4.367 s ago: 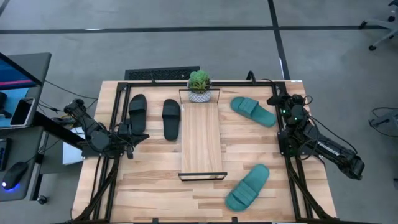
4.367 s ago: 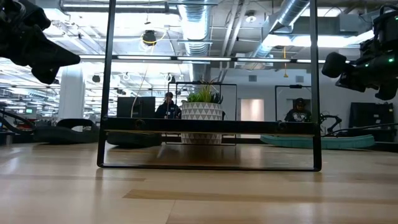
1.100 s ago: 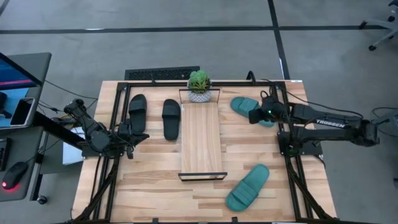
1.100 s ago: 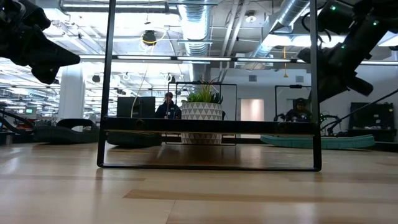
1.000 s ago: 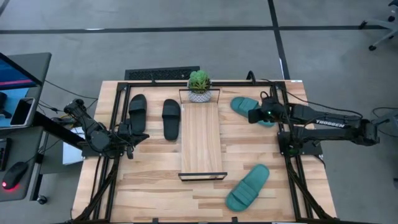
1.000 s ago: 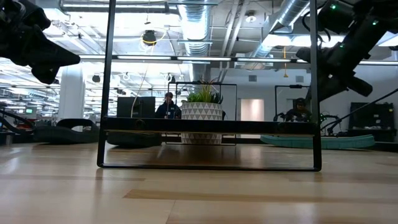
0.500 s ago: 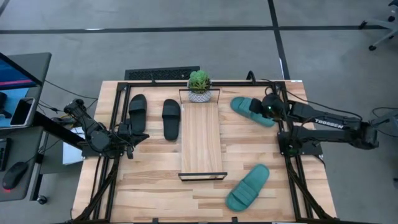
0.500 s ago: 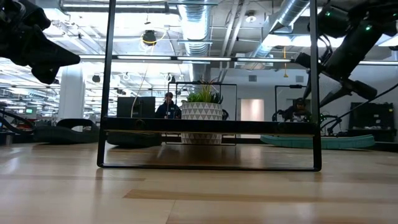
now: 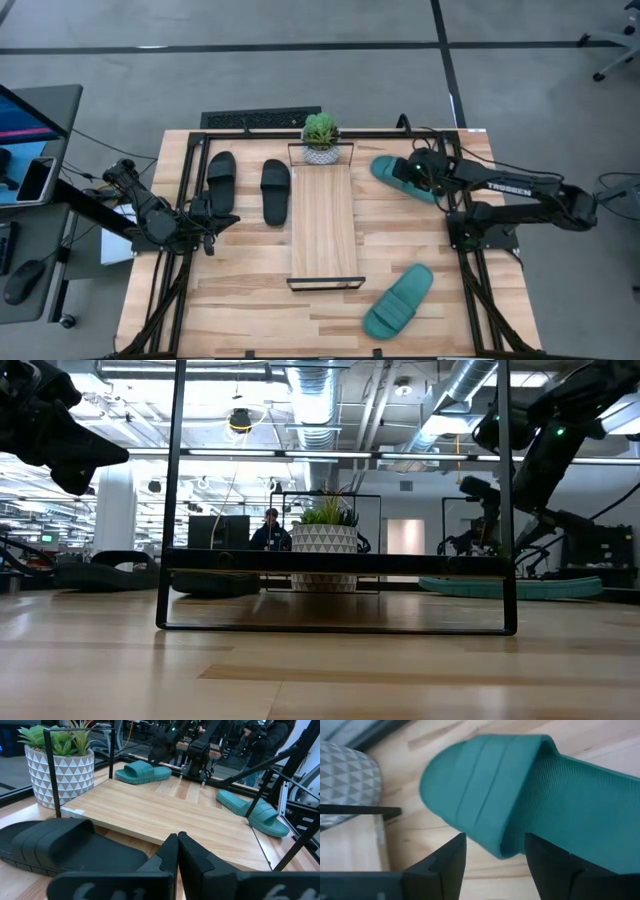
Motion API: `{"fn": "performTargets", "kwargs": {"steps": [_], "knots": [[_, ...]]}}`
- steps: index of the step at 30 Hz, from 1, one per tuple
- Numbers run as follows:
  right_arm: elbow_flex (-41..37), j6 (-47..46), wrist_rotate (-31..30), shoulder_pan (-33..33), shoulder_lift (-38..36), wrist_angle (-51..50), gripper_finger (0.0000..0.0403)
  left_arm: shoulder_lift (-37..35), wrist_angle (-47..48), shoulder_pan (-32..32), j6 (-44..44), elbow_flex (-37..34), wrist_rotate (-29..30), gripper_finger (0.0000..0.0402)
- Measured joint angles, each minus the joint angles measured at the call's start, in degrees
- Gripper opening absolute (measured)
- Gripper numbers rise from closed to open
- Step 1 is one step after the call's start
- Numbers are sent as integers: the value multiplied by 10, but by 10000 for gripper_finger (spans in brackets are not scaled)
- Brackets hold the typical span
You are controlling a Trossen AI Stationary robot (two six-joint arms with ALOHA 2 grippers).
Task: Pick and place slides into the shelf
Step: Put the top green slide on the shelf
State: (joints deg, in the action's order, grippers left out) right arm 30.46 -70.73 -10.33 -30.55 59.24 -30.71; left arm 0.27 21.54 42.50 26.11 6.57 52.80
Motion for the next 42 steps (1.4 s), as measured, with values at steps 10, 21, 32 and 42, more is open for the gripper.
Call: {"fn": "performTargets", "kwargs": {"steps": [10, 21, 32, 42], "knots": [[0, 22, 13, -26, 62, 48, 191, 0, 0, 0, 0, 0, 0, 0], [0, 47, 15, -42, 95, 93, 178, 0, 0, 0, 0, 0, 0, 0], [1, 62, 13, -49, 94, 85, 60, 0, 0, 0, 0, 0, 0, 0], [2, 114, 7, -49, 94, 74, 6, 0, 0, 0, 0, 0, 0, 0]]}}
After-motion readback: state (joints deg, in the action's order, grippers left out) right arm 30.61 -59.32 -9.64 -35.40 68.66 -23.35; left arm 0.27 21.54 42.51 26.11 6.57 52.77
